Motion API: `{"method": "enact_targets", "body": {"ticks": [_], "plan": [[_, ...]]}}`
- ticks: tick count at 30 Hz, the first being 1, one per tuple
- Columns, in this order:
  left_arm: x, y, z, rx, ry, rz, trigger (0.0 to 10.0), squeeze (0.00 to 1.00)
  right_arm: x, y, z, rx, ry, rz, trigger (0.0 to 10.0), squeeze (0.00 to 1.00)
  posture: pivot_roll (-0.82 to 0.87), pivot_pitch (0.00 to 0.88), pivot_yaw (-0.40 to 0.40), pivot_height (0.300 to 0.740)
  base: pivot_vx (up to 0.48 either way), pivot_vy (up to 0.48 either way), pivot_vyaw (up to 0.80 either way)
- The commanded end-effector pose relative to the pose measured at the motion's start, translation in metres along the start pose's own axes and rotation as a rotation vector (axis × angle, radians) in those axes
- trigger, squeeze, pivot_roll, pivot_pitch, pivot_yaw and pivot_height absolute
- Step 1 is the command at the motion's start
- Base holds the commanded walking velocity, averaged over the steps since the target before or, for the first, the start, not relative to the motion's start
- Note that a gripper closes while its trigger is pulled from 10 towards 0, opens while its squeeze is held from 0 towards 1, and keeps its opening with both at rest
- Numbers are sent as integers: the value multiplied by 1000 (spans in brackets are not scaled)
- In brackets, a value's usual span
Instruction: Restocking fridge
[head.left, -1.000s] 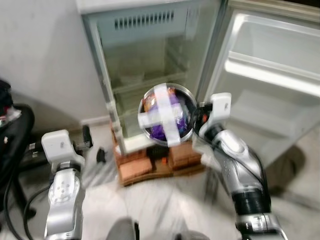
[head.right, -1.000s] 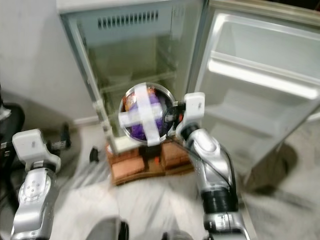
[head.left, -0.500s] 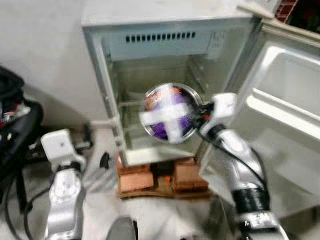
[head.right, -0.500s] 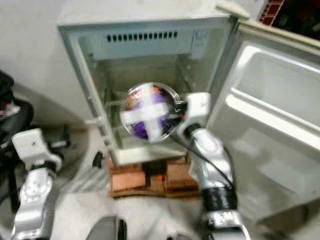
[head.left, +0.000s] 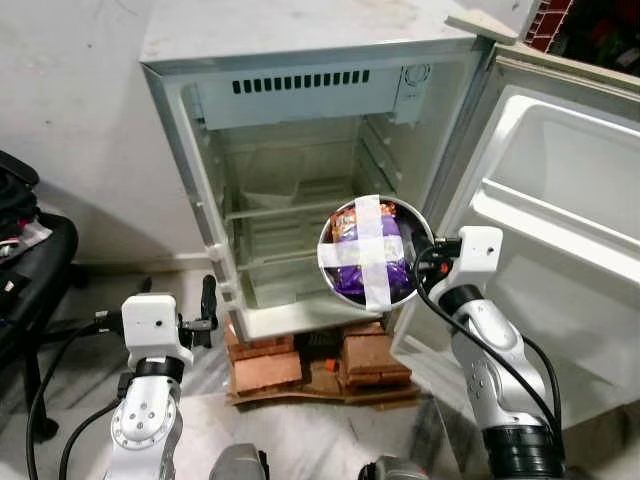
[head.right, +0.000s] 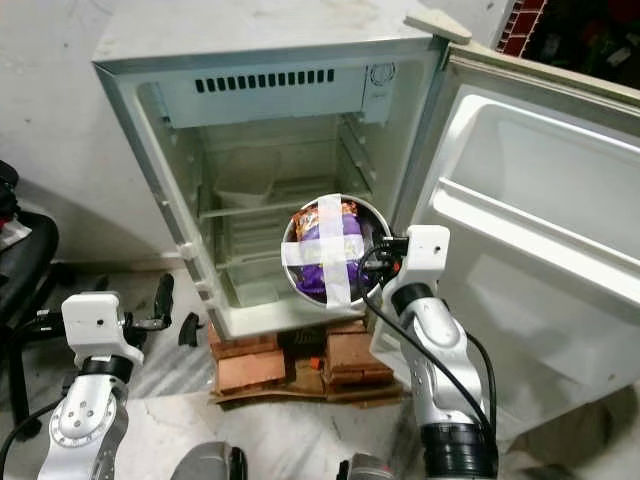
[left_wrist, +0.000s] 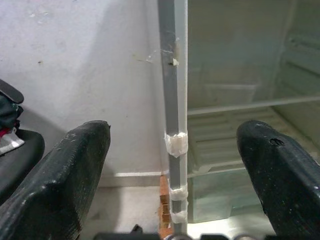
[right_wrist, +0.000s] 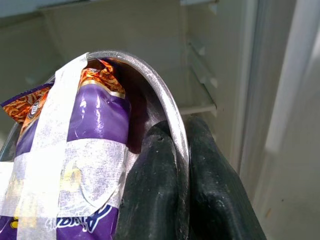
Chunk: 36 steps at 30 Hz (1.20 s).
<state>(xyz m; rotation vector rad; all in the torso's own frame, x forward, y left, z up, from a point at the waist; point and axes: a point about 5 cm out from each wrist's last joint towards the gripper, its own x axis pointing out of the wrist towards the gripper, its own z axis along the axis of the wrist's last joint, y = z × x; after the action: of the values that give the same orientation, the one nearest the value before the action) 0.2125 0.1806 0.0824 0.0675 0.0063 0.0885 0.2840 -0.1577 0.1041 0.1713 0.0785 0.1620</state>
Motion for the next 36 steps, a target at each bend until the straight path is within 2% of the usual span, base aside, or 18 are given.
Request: {"method": "enact_targets", "body": {"ticks": [1, 6, 15, 36], "plan": [[1, 2, 3, -17, -13, 11, 10000, 0, -2, 4, 0, -2, -10, 1, 10000, 0, 96, 83, -28, 740, 0, 0, 0], [4, -4, 7, -40, -33, -23, 10000, 0, 1, 9, -1, 0, -4, 15, 10000, 0, 103, 82, -32, 740, 176, 0, 0], [4, -4, 7, -47, -31, -18, 10000, 0, 3, 12, 0, -2, 0, 27, 10000, 0, 107, 76, -30, 740, 340, 0, 0], [5, -4, 5, -48, -19, -22, 10000, 0, 3, 16, -3, -1, 12, 33, 10000, 0, 105, 86, -26, 740, 278, 299, 0]]}}
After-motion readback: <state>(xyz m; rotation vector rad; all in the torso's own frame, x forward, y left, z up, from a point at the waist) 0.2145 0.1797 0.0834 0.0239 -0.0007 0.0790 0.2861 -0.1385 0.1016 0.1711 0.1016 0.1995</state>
